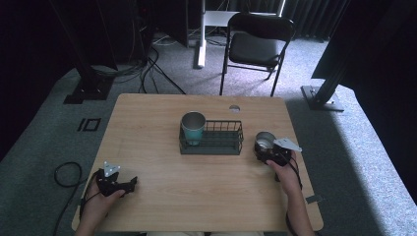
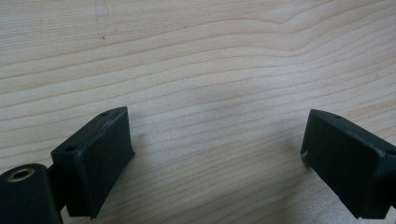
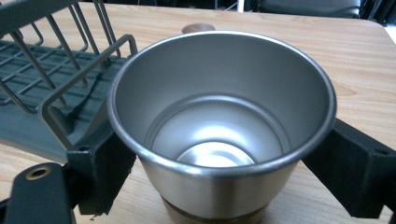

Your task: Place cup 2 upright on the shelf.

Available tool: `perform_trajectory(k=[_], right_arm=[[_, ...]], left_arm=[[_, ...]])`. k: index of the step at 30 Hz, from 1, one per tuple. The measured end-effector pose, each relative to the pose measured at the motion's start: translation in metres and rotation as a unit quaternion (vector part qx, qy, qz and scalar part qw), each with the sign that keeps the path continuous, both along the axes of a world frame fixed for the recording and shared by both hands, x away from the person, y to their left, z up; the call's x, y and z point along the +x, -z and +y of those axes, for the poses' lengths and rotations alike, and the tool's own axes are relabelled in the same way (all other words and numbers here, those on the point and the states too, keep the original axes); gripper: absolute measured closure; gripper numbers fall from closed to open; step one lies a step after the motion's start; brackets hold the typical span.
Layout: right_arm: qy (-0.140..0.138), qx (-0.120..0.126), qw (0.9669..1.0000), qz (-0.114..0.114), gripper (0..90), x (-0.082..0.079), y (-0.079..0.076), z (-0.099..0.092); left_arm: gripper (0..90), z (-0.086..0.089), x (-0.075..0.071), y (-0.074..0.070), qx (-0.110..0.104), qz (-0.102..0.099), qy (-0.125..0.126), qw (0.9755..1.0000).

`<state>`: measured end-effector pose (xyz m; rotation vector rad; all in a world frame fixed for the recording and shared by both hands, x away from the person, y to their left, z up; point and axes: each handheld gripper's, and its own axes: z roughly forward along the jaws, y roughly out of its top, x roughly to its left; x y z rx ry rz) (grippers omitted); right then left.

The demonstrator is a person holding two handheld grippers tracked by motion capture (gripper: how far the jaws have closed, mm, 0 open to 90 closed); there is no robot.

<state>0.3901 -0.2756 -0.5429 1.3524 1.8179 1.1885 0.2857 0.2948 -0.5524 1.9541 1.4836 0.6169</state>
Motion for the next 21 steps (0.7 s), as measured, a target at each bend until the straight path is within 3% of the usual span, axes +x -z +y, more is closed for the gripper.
perform_trajectory(k=[16, 21], right_arm=[[0.006, 0.008, 0.9998, -0.017, 13.4, 0.0025, -0.0041, 0.0047], [0.004, -0.004, 0.9997, -0.025, 15.6, 0.0012, -0.0079, 0.0033]], left_arm=[[9.3, 0.0001, 0.0000, 0.0000, 0.000, 0.000, 0.000, 1.0000], [9.3, 0.0000, 0.0000, 0.0000, 0.000, 0.000, 0.000, 1.0000]])
